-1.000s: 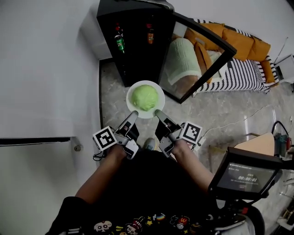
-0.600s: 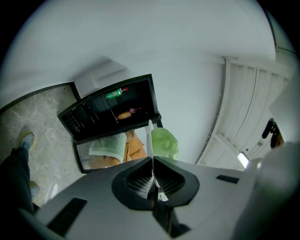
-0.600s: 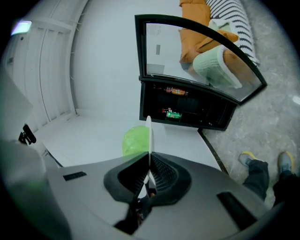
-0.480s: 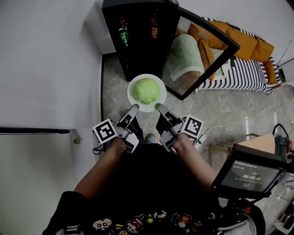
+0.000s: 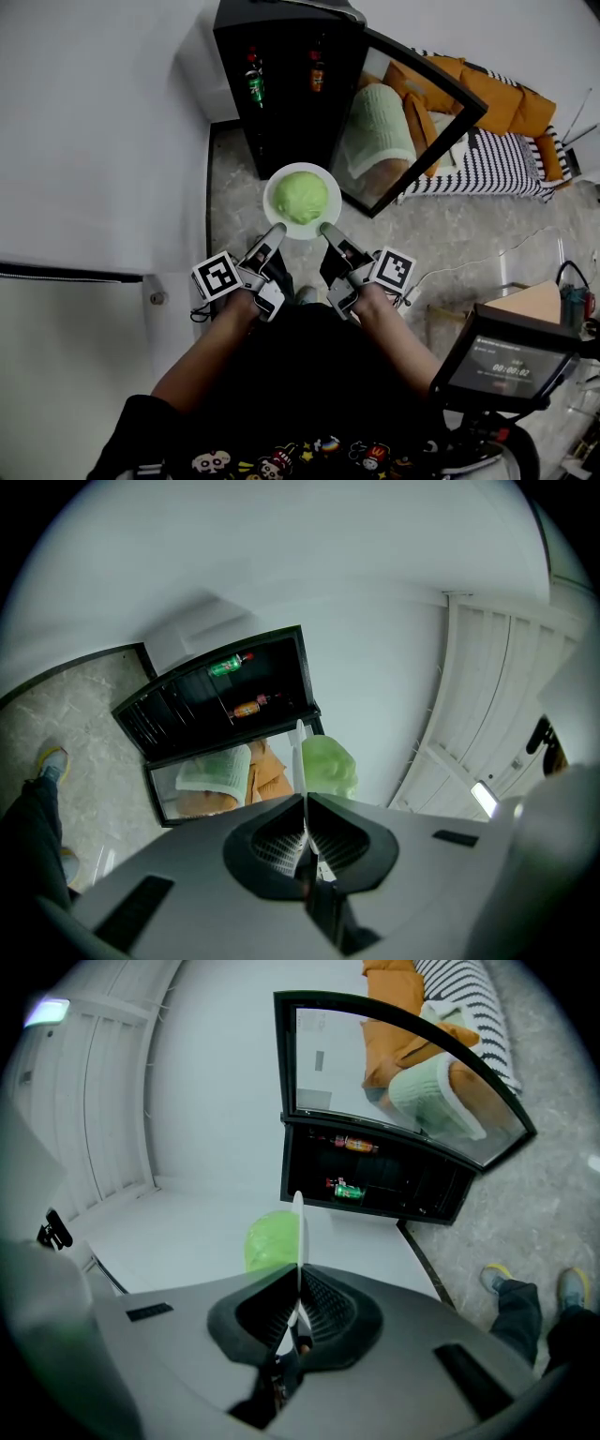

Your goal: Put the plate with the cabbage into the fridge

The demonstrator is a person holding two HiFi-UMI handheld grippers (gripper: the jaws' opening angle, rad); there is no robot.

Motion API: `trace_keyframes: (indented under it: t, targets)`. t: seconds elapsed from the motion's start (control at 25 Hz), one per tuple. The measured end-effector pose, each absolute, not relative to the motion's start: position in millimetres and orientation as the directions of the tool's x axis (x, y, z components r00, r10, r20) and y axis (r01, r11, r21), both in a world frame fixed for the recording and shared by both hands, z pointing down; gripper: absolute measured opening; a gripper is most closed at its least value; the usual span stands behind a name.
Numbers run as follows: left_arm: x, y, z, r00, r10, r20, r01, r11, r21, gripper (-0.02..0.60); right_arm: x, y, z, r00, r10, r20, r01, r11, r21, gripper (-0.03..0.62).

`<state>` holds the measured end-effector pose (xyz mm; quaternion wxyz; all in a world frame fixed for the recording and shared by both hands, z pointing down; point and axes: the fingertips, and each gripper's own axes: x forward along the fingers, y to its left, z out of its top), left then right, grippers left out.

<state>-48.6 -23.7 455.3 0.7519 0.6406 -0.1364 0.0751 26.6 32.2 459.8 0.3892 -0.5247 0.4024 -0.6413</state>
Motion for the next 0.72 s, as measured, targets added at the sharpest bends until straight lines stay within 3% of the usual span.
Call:
trace_keyframes:
  t: [0.72]
  targets:
    - [-52.7, -24.6, 452.0, 0.951, -0.039, 0.307, -0.303, 0.088, 0.949, 0.014, 23.3, 34.2, 455.6, -0.127, -0.932, 0.34, 0.074, -0.351, -0.933, 0.017]
